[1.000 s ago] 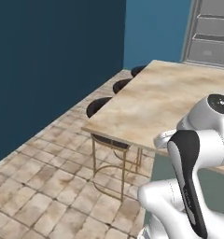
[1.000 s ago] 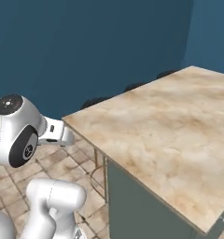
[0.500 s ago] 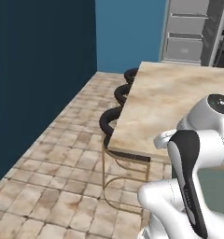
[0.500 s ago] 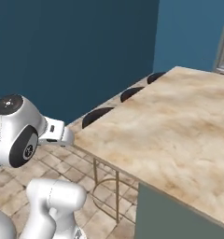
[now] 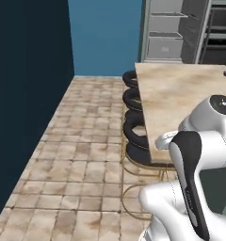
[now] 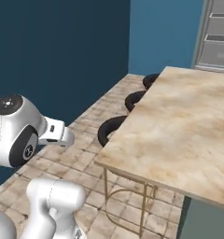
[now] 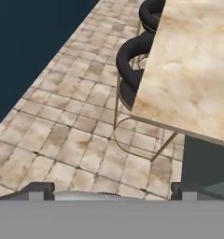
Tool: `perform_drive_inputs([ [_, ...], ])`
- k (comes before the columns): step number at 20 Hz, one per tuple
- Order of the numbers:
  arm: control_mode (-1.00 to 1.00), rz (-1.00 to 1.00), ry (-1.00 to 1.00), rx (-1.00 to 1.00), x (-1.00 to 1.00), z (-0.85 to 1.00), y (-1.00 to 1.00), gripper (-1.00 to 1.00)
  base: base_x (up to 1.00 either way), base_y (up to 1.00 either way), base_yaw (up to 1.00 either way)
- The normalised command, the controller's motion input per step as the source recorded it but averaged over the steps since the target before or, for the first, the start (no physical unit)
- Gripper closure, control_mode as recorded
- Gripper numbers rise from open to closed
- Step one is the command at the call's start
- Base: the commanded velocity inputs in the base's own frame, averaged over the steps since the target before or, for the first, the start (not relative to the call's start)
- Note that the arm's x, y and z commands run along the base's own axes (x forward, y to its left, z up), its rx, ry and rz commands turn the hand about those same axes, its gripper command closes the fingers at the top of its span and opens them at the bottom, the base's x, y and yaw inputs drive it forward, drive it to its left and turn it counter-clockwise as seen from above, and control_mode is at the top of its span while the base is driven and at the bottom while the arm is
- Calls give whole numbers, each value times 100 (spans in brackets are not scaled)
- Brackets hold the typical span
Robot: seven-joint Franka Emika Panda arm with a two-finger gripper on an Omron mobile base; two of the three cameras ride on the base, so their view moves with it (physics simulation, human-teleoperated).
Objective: Grab the onion and garlic from the fridge, place them in the blender, close the lid, and turn on the blender to create a marinade.
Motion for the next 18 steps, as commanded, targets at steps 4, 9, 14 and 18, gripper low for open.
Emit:
perform_drive_inputs([
  [4,100,0,0,0,0,0,0,-100,70,100,-37],
  [9,100,0,0,0,0,0,0,-100,75,100,-38],
  [14,100,0,0,0,0,0,0,-100,83,100,-37],
  [18,100,0,0,0,0,0,0,-100,89,100,-36],
])
